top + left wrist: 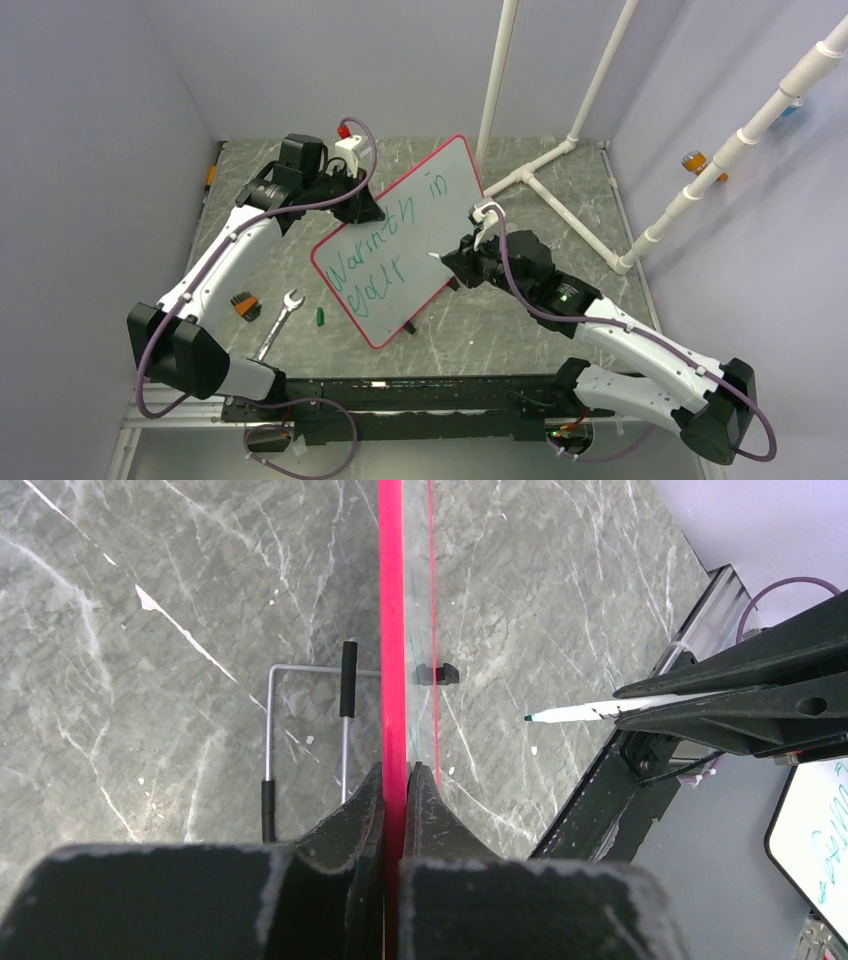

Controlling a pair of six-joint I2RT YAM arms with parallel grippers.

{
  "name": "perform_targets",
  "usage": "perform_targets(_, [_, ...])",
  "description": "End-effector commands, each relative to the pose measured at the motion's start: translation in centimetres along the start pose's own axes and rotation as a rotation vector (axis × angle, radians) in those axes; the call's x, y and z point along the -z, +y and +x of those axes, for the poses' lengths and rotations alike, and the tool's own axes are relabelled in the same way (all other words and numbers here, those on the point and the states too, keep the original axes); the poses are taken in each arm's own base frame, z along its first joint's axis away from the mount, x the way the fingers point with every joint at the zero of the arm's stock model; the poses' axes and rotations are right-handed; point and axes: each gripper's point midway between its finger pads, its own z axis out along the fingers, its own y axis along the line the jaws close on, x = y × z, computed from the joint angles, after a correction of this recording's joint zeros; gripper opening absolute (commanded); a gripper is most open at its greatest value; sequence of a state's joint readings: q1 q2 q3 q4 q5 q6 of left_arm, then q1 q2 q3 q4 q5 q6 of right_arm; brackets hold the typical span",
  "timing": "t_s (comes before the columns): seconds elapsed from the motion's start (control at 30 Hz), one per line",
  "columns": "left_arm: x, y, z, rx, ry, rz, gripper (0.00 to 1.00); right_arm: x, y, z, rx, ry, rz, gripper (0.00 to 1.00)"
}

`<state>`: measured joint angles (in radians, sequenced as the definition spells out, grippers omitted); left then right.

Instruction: Write a sentence on the whiteboard

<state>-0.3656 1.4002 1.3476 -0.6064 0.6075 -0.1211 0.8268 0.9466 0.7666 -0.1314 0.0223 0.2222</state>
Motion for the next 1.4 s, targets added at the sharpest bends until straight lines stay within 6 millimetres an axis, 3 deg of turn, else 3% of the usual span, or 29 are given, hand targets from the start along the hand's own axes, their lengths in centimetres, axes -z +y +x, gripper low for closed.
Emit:
perform_targets(0.0, [-2.5, 1.5, 4.5, -0.130, 0.155, -0.025, 0.00, 0.9, 0.2, -0.7, 0.032, -0.054, -0.026, 0.00])
perform_targets(0.33, [-2.8, 1.6, 4.7, -0.135, 0.165, -0.042, 0.00, 0.5, 0.2, 0.1, 0.049, -0.071, -0.048, 0.00])
perform_targets(1.13, [-2.6, 1.5, 4.7, -0.143, 0.162, -0.056, 0.00, -3.4, -2.0, -3.7, 0.060, -0.116, 0.038, 0.00])
perform_targets(1.37, [-2.6, 1.4, 4.7, -0.144, 0.161, -0.054, 0.00, -4.8, -2.1, -3.6, 0.065, -0.095, 0.039, 0.00])
